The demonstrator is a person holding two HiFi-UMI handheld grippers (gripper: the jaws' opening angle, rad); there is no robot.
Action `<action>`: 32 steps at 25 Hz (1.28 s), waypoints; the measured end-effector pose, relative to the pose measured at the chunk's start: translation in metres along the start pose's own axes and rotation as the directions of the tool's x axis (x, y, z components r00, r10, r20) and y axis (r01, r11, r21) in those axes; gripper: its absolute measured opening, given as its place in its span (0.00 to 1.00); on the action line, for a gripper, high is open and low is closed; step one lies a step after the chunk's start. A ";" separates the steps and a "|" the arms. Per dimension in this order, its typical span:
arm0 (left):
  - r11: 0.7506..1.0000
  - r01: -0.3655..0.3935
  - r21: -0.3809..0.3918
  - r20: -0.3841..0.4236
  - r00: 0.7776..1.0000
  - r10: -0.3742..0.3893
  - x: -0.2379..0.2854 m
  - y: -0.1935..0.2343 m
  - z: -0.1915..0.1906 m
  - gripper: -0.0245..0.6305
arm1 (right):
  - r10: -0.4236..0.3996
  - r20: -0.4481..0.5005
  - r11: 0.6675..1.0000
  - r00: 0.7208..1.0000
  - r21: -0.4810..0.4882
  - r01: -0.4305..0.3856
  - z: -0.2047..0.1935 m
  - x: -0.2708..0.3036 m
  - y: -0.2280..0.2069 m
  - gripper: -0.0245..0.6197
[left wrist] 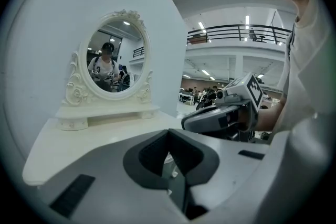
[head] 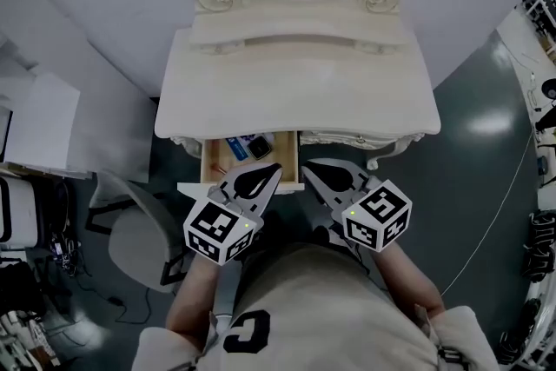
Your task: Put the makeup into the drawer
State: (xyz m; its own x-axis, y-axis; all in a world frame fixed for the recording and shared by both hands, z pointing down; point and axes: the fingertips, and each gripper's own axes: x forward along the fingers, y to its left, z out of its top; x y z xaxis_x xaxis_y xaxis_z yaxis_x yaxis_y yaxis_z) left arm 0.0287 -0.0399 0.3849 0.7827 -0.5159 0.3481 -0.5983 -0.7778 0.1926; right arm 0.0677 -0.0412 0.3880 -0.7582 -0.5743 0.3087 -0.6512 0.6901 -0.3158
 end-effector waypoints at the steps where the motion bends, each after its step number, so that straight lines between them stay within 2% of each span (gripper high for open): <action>1: 1.000 0.002 0.003 0.002 1.000 -0.002 0.005 -0.008 0.002 0.12 | -0.001 0.004 1.000 1.000 0.002 0.001 -0.001 -0.009 -0.003 0.08; 8: 1.000 -0.016 0.008 0.002 1.000 0.016 0.029 -0.051 0.006 0.12 | 0.023 0.014 1.000 1.000 -0.003 -0.023 -0.009 -0.055 -0.016 0.08; 16: 0.999 -0.052 -0.005 -0.028 0.998 0.052 0.041 -0.086 -0.002 0.12 | 0.083 0.010 0.996 0.997 0.014 -0.083 -0.019 -0.078 -0.020 0.08; 24: 0.997 -0.075 -0.015 -0.027 0.997 0.075 0.026 -0.077 -0.008 0.12 | 0.103 0.010 0.994 0.995 0.019 -0.104 -0.021 -0.065 -0.009 0.08; 32: 0.999 -0.053 -0.004 0.003 0.999 0.053 -0.002 -0.048 -0.004 0.12 | 0.095 -0.005 0.995 0.995 -0.012 -0.095 -0.015 -0.031 0.017 0.08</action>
State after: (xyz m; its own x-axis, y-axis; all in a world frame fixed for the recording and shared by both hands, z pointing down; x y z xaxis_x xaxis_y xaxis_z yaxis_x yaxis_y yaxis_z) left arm 0.0547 -0.0001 0.3789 0.7503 -0.5574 0.3556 -0.6397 -0.7478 0.1776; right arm 0.0808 -0.0052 0.3861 -0.8164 -0.5038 0.2823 -0.5759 0.7467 -0.3329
